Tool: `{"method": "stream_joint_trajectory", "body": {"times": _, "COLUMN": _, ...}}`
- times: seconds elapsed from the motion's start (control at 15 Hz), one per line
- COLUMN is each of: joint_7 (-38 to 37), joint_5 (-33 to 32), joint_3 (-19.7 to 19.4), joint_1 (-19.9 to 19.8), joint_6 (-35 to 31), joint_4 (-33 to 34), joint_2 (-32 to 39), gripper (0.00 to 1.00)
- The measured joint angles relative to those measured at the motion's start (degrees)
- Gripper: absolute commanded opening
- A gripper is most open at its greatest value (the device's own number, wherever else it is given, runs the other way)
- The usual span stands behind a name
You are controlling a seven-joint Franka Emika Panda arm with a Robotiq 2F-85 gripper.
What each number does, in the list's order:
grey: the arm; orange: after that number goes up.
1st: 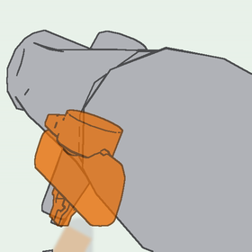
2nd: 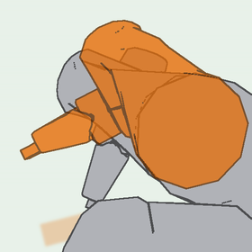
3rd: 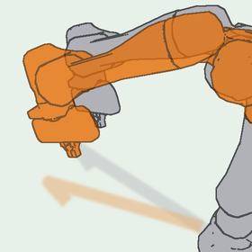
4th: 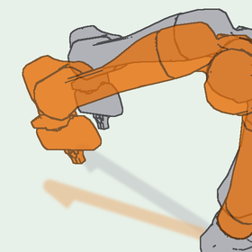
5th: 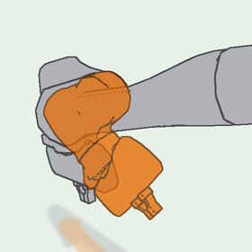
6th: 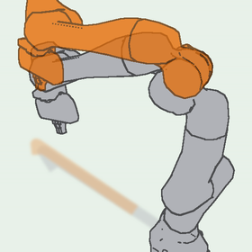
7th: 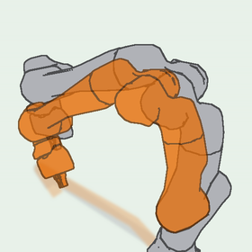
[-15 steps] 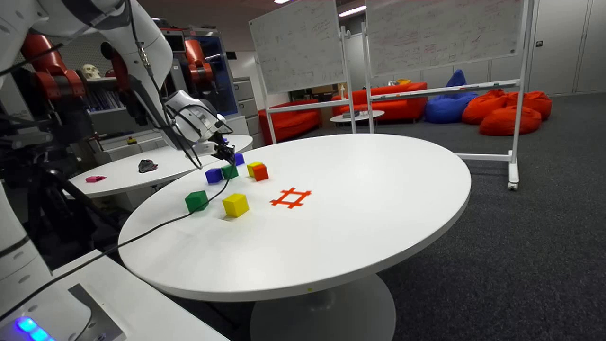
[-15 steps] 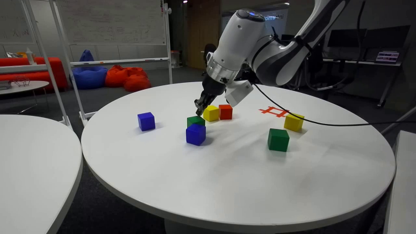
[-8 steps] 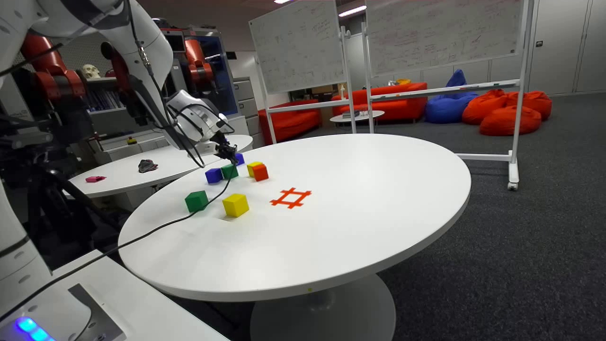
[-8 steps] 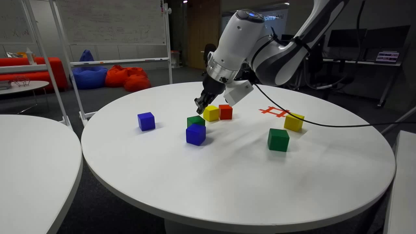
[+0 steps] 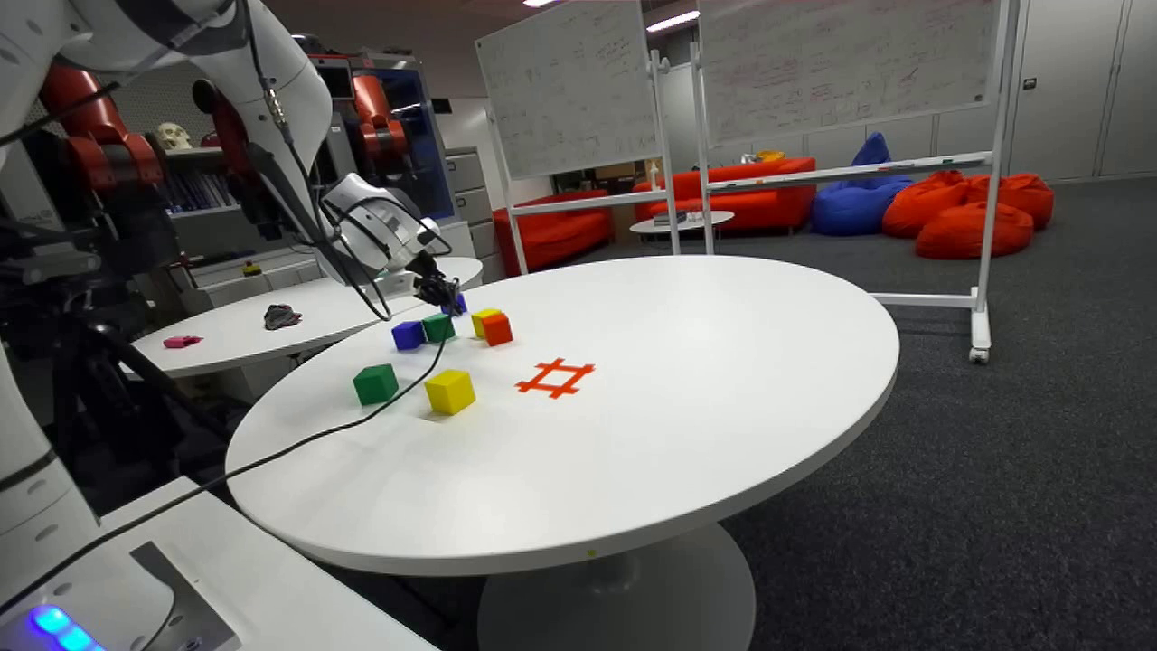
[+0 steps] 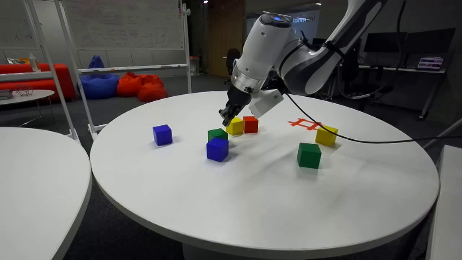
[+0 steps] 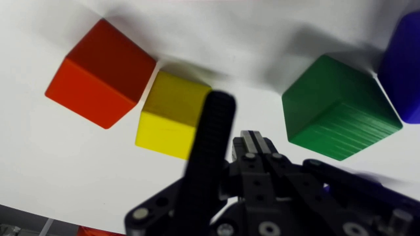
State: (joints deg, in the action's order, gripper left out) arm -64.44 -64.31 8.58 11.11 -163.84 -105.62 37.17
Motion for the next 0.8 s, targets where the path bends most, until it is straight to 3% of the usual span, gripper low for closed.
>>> {"method": "stream_joint_trajectory", "body": {"times": 0.8, "joint_7": 0.0, "joint_5": 0.14, "joint_3": 0.01, "joint_1": 0.0, "joint_6": 2.07, "joint_4": 0.0, "joint_2": 0.0, "gripper": 0.0}}
